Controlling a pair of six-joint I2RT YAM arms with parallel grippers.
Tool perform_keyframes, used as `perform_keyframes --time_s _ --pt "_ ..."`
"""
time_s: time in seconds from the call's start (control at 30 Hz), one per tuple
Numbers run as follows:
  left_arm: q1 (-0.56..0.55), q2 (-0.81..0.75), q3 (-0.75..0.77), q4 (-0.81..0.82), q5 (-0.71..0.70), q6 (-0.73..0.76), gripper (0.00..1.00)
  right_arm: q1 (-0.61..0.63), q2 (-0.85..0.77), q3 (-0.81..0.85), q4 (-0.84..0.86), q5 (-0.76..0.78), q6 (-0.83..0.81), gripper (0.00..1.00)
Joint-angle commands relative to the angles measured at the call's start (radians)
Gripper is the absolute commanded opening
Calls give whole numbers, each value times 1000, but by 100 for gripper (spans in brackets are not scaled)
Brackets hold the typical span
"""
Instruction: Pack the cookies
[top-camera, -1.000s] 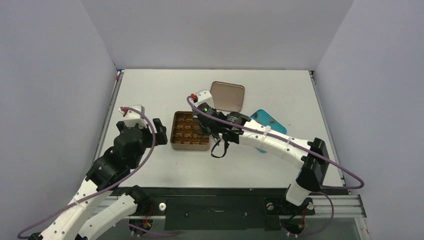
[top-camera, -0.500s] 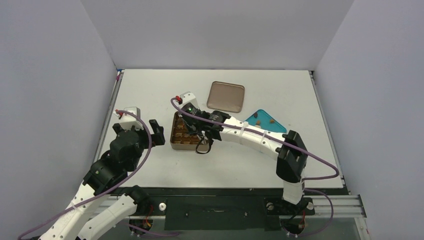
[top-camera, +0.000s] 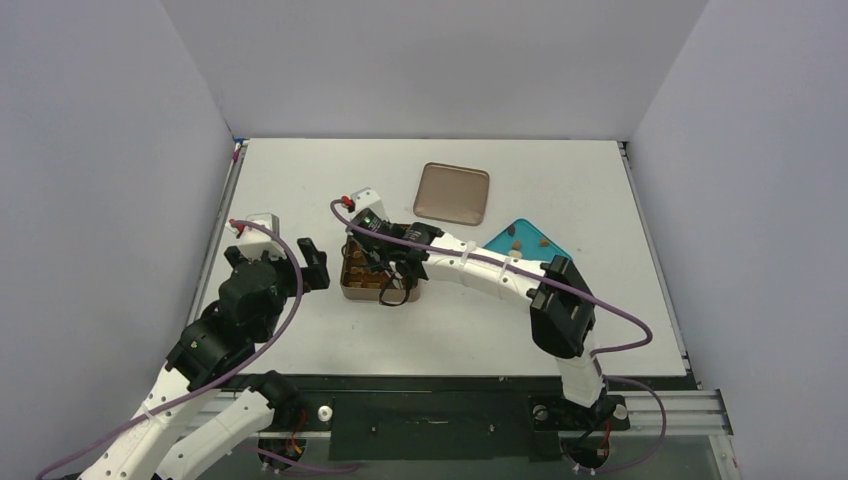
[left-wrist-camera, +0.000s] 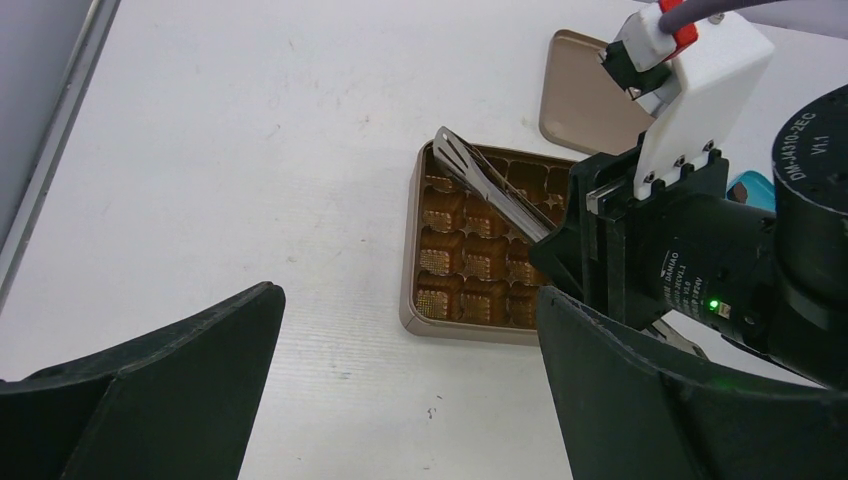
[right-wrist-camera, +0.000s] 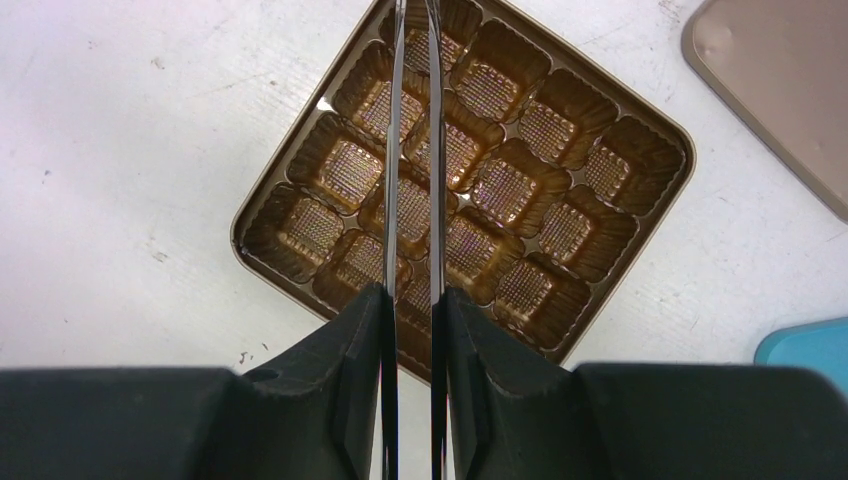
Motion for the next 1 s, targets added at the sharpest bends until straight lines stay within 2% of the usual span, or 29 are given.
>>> perform_keyframes --time_s 0.0,0.97 --pt "10 -6 -1 43 -4 -4 97 -10 6 44 35 5 2 17" --pt "27 -4 -2 48 18 -2 97 -25 25 49 47 16 21 36"
